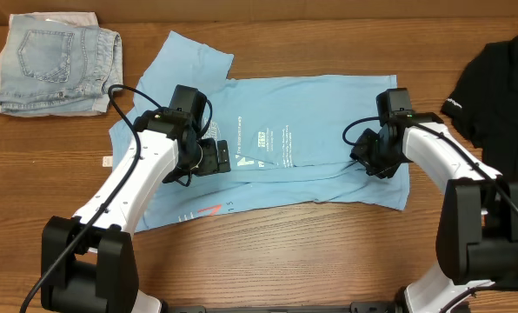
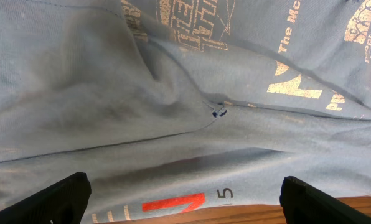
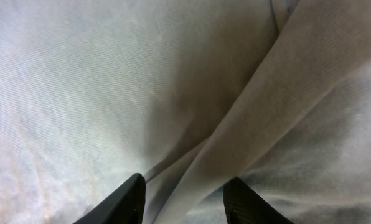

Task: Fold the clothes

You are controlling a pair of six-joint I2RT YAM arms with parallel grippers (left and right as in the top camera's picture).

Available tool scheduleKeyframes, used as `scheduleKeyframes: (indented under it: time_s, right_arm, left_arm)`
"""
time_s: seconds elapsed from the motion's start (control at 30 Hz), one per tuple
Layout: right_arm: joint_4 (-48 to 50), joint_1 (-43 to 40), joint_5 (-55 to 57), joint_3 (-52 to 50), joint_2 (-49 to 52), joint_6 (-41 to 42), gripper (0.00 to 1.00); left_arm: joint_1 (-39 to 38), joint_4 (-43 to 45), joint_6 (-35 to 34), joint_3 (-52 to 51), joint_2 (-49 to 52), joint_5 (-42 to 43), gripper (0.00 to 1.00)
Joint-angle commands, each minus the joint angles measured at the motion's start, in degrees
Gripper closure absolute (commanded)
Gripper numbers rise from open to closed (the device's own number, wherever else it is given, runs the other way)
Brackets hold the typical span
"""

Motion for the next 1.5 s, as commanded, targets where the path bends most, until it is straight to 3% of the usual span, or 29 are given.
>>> scheduleKeyframes:
  time_s: [0.0,0.13,0.37,0.97,1.1,1.2,1.27,1.37,1.47]
  right_arm:
    - [0.52,0.02,0.94,-0.26,1.51,0.98,0.61]
    - [1.22,0.02,0.98,-0.24,1.55,0.96,0.72]
    - [1.90,-0.55,2.05,0.50,1.55,0.96,0.80]
    - [10.10,-0.96,0.20,0.52,1.55,0.94,0.82]
    - [10.27,-1.36,0.46,1.70,1.55,0.92,0.59]
    - [7.48,-2.69,0.48,4.26,1.55,0.85,0.20]
    - [4.48,-3.96,0.48,6.54,1.55,0.26,0.09]
    - [-2.86,-6.12,-0.39,11.19,1.53,0.00,0.11]
    - [-7.91,-6.75,-7.10,14.10,1.53,-6.19,0.26]
  left_arm:
    - [0.00,0.04,-0.37,0.76,0.39,-0.74,0.00]
    - [0.00,0.02,-0.37,0.76,0.39,-1.51,0.00]
    - [0.00,0.04,-0.37,0.76,0.39,-1.53,0.00]
    - [0.00,3.76,-0.39,0.74,0.39,-1.05,0.03]
    - [0.00,4.42,-0.37,0.74,0.39,0.61,0.04]
    - [0.00,4.39,0.15,0.63,0.39,1.60,0.04]
    - [0.00,4.31,0.28,0.59,0.42,1.60,0.04]
    - [-0.02,4.31,0.28,0.55,0.42,1.60,0.04]
    - [0.00,4.37,0.26,0.55,0.42,1.60,0.05]
